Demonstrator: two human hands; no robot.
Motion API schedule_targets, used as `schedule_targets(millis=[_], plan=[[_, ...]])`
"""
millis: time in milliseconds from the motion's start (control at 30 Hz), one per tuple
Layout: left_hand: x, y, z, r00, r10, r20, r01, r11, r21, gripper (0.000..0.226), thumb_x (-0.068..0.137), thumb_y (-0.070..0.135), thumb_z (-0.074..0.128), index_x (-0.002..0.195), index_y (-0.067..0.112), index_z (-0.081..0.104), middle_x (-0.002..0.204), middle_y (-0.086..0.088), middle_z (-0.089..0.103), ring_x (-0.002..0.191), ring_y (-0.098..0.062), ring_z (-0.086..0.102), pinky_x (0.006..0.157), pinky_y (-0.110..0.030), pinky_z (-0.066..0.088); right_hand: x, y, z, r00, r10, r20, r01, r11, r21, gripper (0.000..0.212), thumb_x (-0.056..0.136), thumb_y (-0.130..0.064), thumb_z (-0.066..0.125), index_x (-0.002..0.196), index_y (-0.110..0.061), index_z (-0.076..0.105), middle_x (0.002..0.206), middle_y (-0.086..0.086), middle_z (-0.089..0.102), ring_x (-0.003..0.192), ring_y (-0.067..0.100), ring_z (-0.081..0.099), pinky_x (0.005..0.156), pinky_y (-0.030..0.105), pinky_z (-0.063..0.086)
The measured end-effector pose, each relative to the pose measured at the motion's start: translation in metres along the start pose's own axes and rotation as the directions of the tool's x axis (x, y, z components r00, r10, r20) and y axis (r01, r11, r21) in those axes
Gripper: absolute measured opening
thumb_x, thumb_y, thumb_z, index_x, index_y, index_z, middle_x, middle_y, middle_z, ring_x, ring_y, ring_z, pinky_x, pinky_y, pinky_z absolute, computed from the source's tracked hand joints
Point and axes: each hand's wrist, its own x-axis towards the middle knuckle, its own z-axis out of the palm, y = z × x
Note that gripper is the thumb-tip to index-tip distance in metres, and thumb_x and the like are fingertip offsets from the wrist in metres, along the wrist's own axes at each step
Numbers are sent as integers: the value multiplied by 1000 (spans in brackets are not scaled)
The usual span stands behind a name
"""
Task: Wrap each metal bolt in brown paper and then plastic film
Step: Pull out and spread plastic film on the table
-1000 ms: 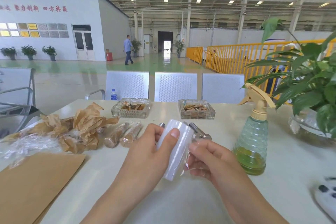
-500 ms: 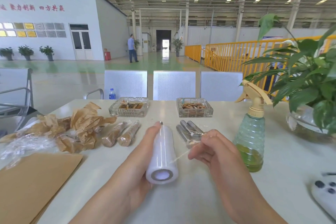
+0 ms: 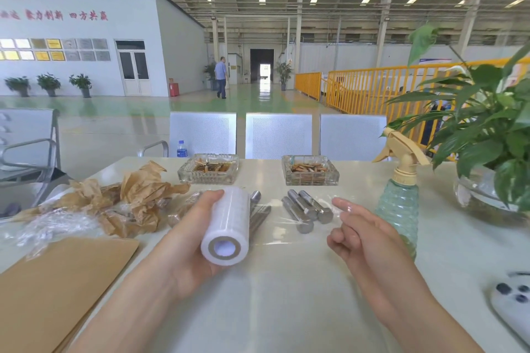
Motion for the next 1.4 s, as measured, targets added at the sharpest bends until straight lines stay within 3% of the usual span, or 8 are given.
schedule_targets(millis=[333,533,700,967,1067,1200,1300,1400], plan=[[-16,3,-38,961,216,-171,-72,795,602,25,102,46,54,121,35,67,116,-5,72,98,-29,72,87,-46,59,-13,8,2,997,75,34,-50,876,-480,39,94,-4,49,114,-34,64,43,-6,39,41,15,43,40,20,34],[-25,-7,-43,947,314,-71,-62,393,918,36,106,42,41,139,40,58,142,4,57,128,-20,50,96,-27,32,-36,14,-5,987,-17,158,137,600,-788,48,90,-10,49,112,-51,60,53,-9,56,42,9,51,47,20,43],[-24,11,-52,876,467,-121,103,62,993,46,100,16,40,135,41,59,141,-3,59,124,-31,58,102,-38,47,-54,17,-8,979,-38,199,200,344,-917,32,94,-22,50,102,-49,66,71,-13,58,71,10,54,73,30,51],[-46,-16,-37,908,417,-51,37,40,998,42,97,60,44,135,46,56,151,7,43,138,-24,44,109,-45,43,-63,24,-4,968,-148,201,210,51,-976,33,99,-31,40,110,-52,63,106,-13,65,102,18,60,78,31,44],[-52,-9,-54,916,399,-46,-13,143,990,35,97,51,53,131,50,55,132,8,55,96,-15,73,95,-40,53,-65,25,-13,939,-221,264,248,-96,-964,35,98,-31,39,117,-52,59,105,-9,68,100,22,63,73,33,41],[-53,4,-71,877,467,-115,9,223,975,47,97,14,39,120,48,62,110,-2,65,46,-17,66,72,-32,60,-69,26,-18,921,-219,321,277,-209,-938,33,95,-28,41,117,-49,55,94,-5,68,93,25,64,66,34,39],[-53,3,-72,846,509,-160,73,186,980,53,95,12,34,129,44,61,132,-3,56,74,-29,70,65,-30,55,-68,24,-20,933,-225,282,243,-188,-952,35,96,-27,41,118,-48,58,100,-10,70,97,23,64,74,34,46],[-56,-13,-65,855,508,-102,80,66,995,48,96,36,48,143,45,46,146,-2,49,117,-33,61,97,-42,50,-64,18,-24,965,-189,183,218,184,-958,34,97,-22,48,107,-47,68,92,-19,71,88,14,66,75,28,50]])
